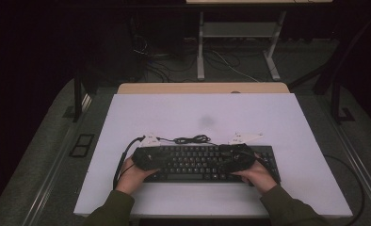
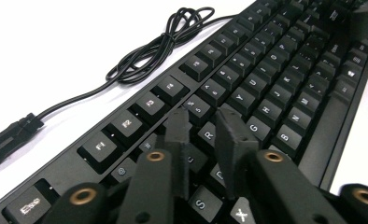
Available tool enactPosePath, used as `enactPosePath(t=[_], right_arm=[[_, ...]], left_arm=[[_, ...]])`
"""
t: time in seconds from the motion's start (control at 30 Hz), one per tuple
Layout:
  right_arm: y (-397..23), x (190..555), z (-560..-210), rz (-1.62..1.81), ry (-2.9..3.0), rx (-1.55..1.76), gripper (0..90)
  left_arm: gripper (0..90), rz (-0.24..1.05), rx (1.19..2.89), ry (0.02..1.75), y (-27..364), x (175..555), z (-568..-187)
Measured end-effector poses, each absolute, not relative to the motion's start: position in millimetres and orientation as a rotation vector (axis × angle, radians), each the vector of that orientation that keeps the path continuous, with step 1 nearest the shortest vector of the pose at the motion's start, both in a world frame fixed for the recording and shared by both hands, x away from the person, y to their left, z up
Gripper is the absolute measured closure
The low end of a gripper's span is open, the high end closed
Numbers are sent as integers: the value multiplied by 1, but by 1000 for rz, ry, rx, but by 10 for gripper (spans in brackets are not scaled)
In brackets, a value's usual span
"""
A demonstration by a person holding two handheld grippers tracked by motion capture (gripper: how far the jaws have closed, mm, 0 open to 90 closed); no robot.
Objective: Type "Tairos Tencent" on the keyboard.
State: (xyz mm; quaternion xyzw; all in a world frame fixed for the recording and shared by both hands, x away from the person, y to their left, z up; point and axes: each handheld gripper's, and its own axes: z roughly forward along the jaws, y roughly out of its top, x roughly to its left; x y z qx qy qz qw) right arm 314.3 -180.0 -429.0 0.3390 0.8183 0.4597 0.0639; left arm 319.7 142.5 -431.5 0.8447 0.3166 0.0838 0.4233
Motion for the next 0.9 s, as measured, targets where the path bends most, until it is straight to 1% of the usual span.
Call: enactPosePath(t=[0.1,0.2,0.27,0.33,0.4,0.63,0.9], right_arm=[[-180,313,-427,1420,2476,1011,186],[-179,313,-427,1433,2475,1013,255],[-179,313,-427,1434,2479,1012,325],[-178,313,-427,1444,2479,1007,371],[-176,313,-427,1451,2486,994,416],[-170,314,-427,1464,2511,972,530],[-162,313,-427,1484,2545,920,707]], left_arm=[[652,204,2095,809,142,318,-431],[577,207,2081,819,143,318,-431],[535,217,2077,827,144,317,-430],[488,217,2062,830,144,316,-430],[463,219,2057,839,145,314,-429],[387,218,2053,831,146,309,-429],[314,230,2037,839,148,305,-430]])
